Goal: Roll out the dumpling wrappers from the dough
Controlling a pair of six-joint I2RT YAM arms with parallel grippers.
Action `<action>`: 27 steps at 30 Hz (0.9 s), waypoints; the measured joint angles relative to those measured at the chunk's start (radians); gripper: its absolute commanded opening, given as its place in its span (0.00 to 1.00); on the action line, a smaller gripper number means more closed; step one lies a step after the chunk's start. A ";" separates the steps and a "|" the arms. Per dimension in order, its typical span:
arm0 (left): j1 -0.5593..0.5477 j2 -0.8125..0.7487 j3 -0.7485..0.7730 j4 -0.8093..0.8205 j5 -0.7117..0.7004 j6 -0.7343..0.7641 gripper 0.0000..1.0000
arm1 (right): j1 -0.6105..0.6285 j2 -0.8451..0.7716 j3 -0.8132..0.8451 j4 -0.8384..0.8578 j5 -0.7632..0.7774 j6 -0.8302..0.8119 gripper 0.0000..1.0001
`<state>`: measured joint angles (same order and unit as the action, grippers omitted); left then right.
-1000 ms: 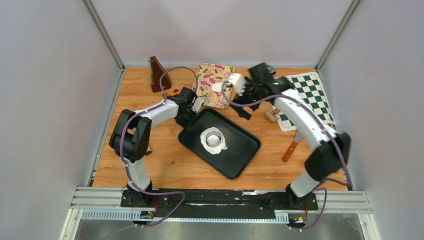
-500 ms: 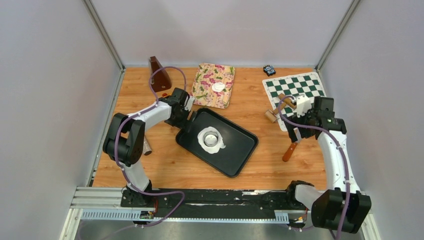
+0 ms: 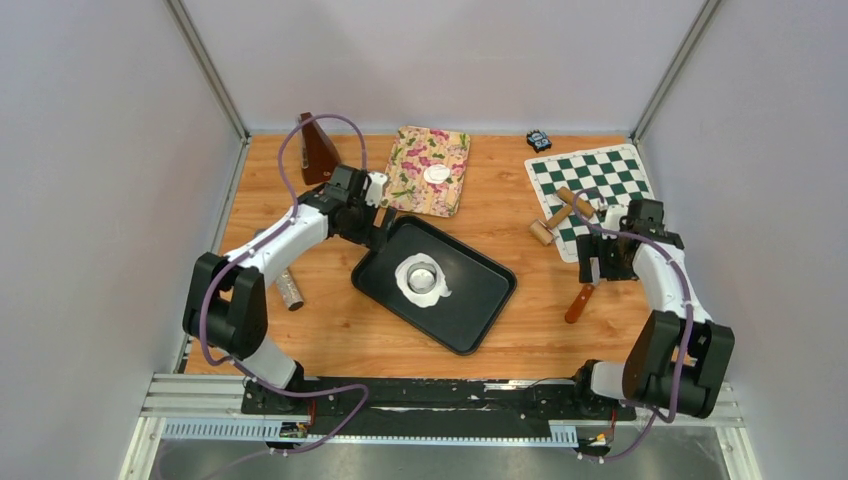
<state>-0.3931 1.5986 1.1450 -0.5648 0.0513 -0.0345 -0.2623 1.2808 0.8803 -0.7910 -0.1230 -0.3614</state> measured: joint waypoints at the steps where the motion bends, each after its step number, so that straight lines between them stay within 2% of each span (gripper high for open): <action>1: 0.000 -0.010 0.004 0.000 0.000 0.001 1.00 | 0.002 0.021 0.000 0.009 0.005 0.008 0.96; 6: 0.000 -0.061 0.037 -0.001 -0.008 0.014 1.00 | 0.058 0.088 -0.018 0.063 0.057 0.022 0.91; 12: 0.000 -0.087 0.092 -0.015 -0.029 0.036 1.00 | 0.096 0.153 -0.065 0.124 0.076 0.019 0.77; 14: 0.000 -0.089 0.107 -0.019 -0.034 0.046 1.00 | 0.096 0.185 -0.089 0.141 0.083 0.014 0.68; 16: 0.000 -0.090 0.120 -0.023 -0.036 0.055 1.00 | 0.095 0.201 -0.093 0.145 0.069 0.015 0.55; 17: 0.000 -0.090 0.127 -0.026 -0.037 0.061 1.00 | 0.095 0.201 -0.092 0.146 0.065 0.011 0.45; 20: 0.000 -0.090 0.142 -0.031 -0.038 0.072 1.00 | 0.098 0.204 -0.095 0.151 0.052 -0.006 0.23; 22: 0.000 -0.092 0.150 -0.032 -0.039 0.080 1.00 | 0.097 0.203 -0.097 0.157 0.054 -0.018 0.16; 24: 0.000 -0.093 0.158 -0.035 -0.039 0.086 1.00 | 0.097 0.193 -0.106 0.163 0.059 -0.045 0.03; 27: 0.000 -0.102 0.159 -0.037 -0.039 0.090 1.00 | 0.089 0.176 -0.119 0.171 0.066 -0.089 0.00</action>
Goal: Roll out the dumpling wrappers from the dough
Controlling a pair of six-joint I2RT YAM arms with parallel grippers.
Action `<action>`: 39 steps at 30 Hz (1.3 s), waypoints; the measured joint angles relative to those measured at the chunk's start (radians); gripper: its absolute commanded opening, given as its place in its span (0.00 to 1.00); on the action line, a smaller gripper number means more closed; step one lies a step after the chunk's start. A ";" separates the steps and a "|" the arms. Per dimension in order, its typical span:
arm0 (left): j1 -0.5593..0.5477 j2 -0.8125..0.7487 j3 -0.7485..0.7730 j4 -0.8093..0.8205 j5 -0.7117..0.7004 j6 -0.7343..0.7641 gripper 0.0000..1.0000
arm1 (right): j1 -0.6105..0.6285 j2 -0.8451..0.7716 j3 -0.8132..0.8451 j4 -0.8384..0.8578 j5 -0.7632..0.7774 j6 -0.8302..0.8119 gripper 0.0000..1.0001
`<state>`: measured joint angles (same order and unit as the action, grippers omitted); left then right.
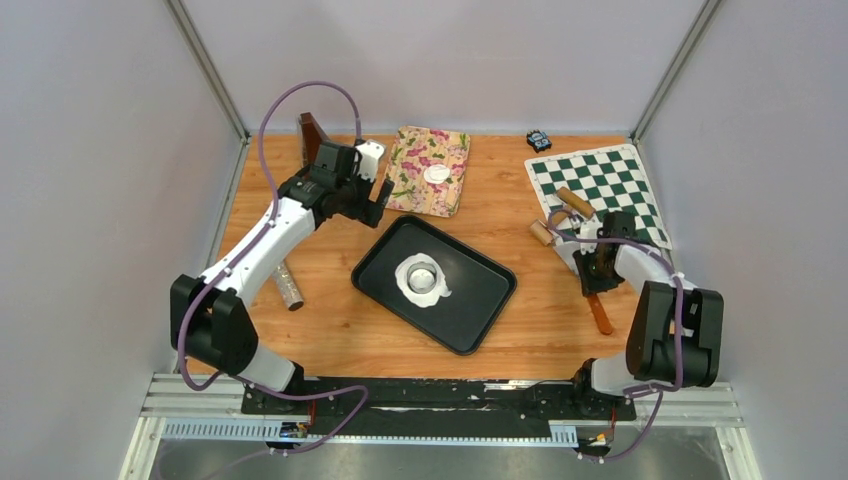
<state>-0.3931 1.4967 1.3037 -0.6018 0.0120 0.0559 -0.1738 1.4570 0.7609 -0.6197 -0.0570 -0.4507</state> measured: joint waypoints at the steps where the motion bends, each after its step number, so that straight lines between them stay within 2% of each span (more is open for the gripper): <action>1: 0.000 -0.004 0.001 0.000 -0.001 0.003 1.00 | -0.008 -0.006 -0.004 0.000 0.000 -0.018 0.00; 6: 0.000 -0.023 0.006 -0.001 0.008 0.012 1.00 | -0.053 -0.069 -0.043 -0.029 0.007 -0.126 0.00; 11: 0.000 -0.025 0.031 0.000 0.076 0.014 1.00 | -0.065 -0.250 -0.054 -0.163 -0.001 -0.245 0.00; 15: 0.000 -0.018 0.068 0.006 0.193 0.003 1.00 | -0.065 -0.394 0.042 -0.256 -0.044 -0.322 0.00; 21: -0.006 0.048 0.134 0.063 0.410 -0.066 1.00 | -0.052 -0.406 0.254 -0.318 -0.175 -0.362 0.00; 23: -0.011 0.086 0.149 0.088 0.487 -0.102 1.00 | 0.016 -0.397 0.292 -0.324 -0.195 -0.358 0.00; 27: -0.013 0.152 0.169 0.117 0.584 -0.161 1.00 | 0.237 -0.357 0.339 -0.323 -0.259 -0.327 0.00; 32: -0.013 0.201 0.176 0.149 0.687 -0.236 1.00 | 0.527 -0.269 0.349 -0.277 -0.244 -0.294 0.00; 39: -0.014 0.244 0.173 0.201 0.794 -0.318 1.00 | 0.685 -0.110 0.391 -0.213 -0.195 -0.285 0.00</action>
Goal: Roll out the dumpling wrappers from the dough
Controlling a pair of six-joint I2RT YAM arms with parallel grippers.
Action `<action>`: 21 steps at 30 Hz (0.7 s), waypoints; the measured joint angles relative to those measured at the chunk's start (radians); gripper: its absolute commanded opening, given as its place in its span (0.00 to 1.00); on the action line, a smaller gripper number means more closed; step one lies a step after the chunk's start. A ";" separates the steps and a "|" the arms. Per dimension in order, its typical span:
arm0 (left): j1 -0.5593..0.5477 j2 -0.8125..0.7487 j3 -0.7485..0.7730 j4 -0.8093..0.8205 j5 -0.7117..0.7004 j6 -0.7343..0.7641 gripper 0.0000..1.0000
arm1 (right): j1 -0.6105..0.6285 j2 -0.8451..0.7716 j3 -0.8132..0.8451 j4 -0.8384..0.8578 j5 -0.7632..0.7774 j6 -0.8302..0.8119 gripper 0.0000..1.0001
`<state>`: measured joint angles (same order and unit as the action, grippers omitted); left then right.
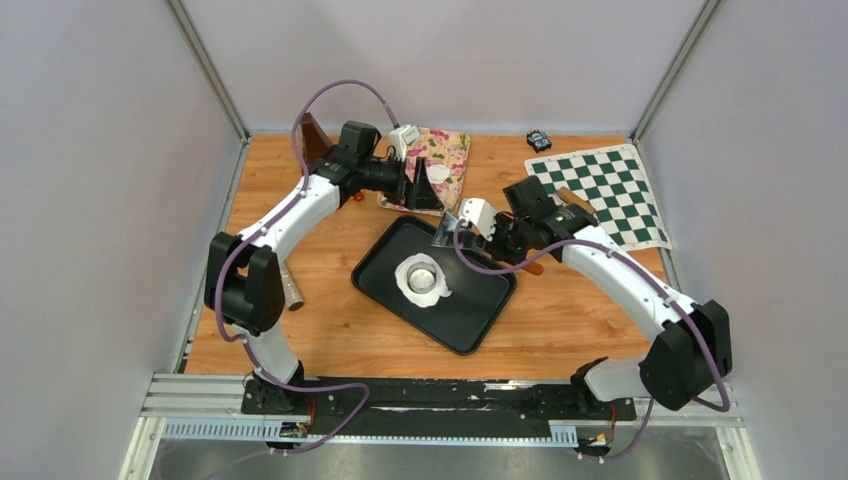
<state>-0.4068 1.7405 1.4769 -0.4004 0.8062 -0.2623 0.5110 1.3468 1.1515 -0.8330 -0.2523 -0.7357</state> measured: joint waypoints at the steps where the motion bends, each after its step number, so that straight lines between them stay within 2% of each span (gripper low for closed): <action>1: -0.001 0.005 -0.003 0.009 0.013 -0.008 1.00 | 0.018 0.016 0.002 0.008 0.014 0.000 0.00; 9: -0.027 0.040 -0.060 0.037 0.056 -0.029 0.93 | 0.068 0.060 0.027 0.060 0.088 0.000 0.00; 13: -0.032 0.057 -0.085 0.038 0.061 -0.029 0.84 | 0.068 0.066 0.058 0.096 0.114 0.000 0.00; 15: -0.035 0.063 -0.089 0.040 0.068 -0.032 0.76 | 0.068 0.073 0.069 0.109 0.117 0.000 0.00; 18: -0.037 0.065 -0.089 0.052 0.087 -0.047 0.56 | 0.074 0.084 0.071 0.123 0.121 -0.001 0.00; 21: -0.038 0.071 -0.089 0.076 0.109 -0.063 0.42 | 0.088 0.101 0.073 0.129 0.124 -0.003 0.00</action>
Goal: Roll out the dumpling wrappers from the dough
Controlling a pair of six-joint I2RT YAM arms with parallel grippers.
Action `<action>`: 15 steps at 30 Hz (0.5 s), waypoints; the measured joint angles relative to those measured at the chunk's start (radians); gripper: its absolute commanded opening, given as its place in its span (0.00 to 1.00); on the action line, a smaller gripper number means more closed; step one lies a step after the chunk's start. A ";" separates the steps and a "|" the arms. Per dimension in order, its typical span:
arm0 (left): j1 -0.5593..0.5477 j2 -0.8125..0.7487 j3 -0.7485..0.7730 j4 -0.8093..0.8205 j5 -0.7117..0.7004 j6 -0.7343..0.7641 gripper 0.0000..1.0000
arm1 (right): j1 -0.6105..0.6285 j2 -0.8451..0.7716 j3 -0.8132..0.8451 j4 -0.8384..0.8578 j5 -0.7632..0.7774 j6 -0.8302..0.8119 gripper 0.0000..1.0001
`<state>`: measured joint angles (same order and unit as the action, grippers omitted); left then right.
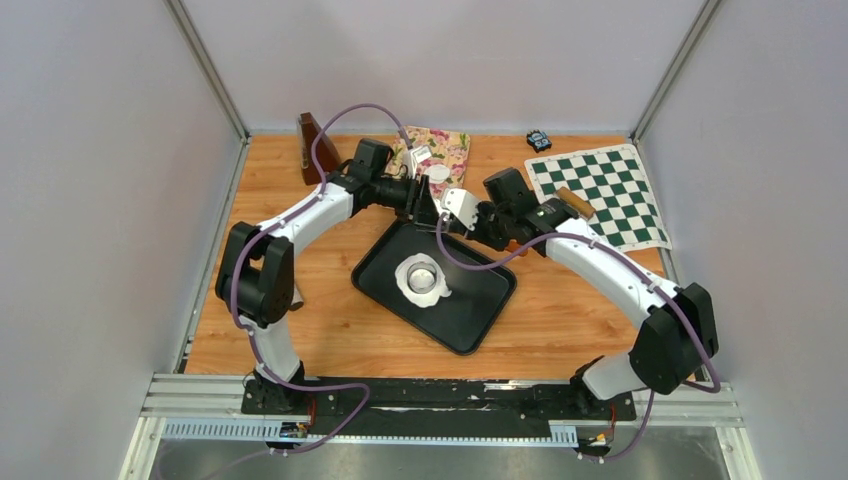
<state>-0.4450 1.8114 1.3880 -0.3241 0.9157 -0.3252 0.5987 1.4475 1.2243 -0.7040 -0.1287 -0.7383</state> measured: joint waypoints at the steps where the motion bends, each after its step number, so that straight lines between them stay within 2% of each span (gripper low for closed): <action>1: -0.001 0.003 0.000 0.007 0.005 -0.005 0.38 | 0.006 0.006 0.000 0.003 0.002 0.000 0.00; 3: -0.002 0.013 0.000 0.018 0.014 -0.013 0.32 | 0.015 0.020 0.000 0.006 0.013 -0.002 0.00; 5: -0.001 0.026 0.000 0.023 0.025 -0.026 0.19 | 0.018 0.028 0.000 0.005 0.024 -0.003 0.00; 6: 0.000 0.031 0.000 0.025 0.035 -0.036 0.07 | 0.019 0.031 0.000 0.005 0.026 -0.004 0.00; 7: 0.000 0.033 0.000 0.030 0.046 -0.045 0.03 | 0.020 0.033 0.000 0.004 0.028 -0.004 0.00; 9: 0.000 0.034 0.001 0.039 0.087 -0.060 0.00 | 0.020 0.039 0.000 0.005 0.032 -0.004 0.00; 10: -0.002 0.034 0.001 0.046 0.097 -0.063 0.00 | 0.020 0.040 0.000 0.005 0.034 -0.004 0.03; 11: -0.005 0.034 0.002 0.053 0.102 -0.064 0.00 | 0.020 0.041 0.000 0.003 0.036 -0.005 0.19; 12: -0.005 0.034 0.002 0.056 0.105 -0.068 0.00 | 0.020 0.040 0.000 0.002 0.038 -0.005 0.58; 13: -0.005 0.034 0.000 0.061 0.107 -0.071 0.00 | 0.020 0.040 0.000 0.004 0.039 -0.006 0.74; 15: -0.004 0.034 -0.006 0.087 0.102 -0.082 0.00 | 0.019 0.034 -0.005 0.019 0.034 -0.006 0.97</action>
<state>-0.4492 1.8450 1.3815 -0.2375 1.0176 -0.4076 0.6182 1.4818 1.2198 -0.6853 -0.0944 -0.7448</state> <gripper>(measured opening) 0.008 0.580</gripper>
